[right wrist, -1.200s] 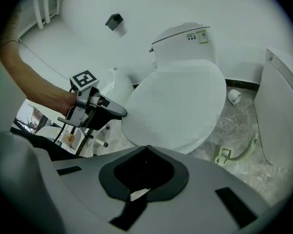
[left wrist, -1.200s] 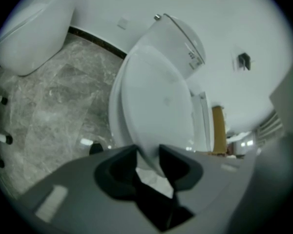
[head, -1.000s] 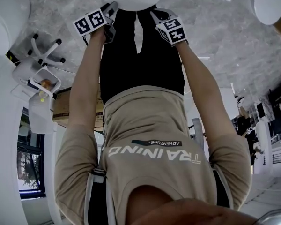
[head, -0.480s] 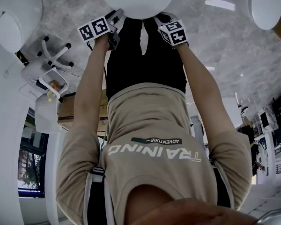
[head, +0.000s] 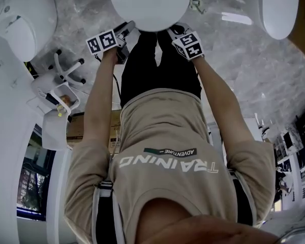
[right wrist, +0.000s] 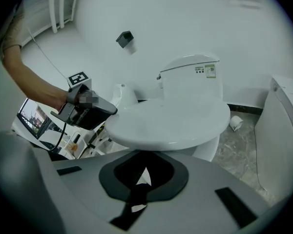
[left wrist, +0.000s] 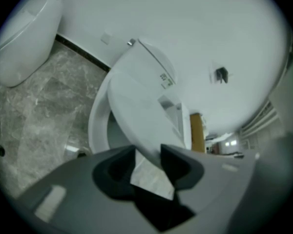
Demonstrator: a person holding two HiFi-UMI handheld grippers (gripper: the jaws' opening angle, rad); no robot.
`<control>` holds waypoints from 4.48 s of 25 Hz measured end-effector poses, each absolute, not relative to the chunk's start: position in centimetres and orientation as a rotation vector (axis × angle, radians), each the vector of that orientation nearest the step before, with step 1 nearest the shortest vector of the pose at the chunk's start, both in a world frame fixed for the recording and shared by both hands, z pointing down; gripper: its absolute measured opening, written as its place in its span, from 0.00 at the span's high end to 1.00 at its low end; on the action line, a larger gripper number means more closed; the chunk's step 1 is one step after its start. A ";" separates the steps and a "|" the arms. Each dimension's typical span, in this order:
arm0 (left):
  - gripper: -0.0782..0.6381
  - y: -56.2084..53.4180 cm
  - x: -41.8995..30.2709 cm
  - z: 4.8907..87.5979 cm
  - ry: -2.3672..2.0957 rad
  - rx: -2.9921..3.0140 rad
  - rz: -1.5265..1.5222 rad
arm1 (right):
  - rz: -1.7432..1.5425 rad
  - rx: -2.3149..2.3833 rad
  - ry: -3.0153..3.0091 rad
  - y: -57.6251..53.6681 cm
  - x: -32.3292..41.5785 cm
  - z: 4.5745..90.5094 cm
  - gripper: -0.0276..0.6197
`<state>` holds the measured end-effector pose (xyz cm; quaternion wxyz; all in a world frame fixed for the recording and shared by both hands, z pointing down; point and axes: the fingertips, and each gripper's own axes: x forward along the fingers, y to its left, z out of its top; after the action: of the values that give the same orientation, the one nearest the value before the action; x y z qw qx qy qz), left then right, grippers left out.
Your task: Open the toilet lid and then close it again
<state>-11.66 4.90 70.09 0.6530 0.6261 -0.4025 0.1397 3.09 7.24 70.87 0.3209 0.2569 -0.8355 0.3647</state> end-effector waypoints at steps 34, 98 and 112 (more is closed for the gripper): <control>0.88 -5.3 -7.5 60.8 -0.993 1.772 0.554 | 0.808 0.566 -2.274 -5.0 2.9 60.2 0.94; 0.88 -34.5 -12.2 55.7 -1.138 1.795 0.713 | 0.806 0.819 -2.129 -35.4 1.6 52.9 0.94; 0.88 -36.6 -11.2 55.4 -1.132 1.798 0.689 | 0.733 0.782 -2.182 -40.6 1.3 50.6 0.94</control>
<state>-11.21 -36.62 55.37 0.4383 0.7235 -0.4556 0.2770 1.34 -40.55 50.59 0.3476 0.3017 -0.8415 0.2827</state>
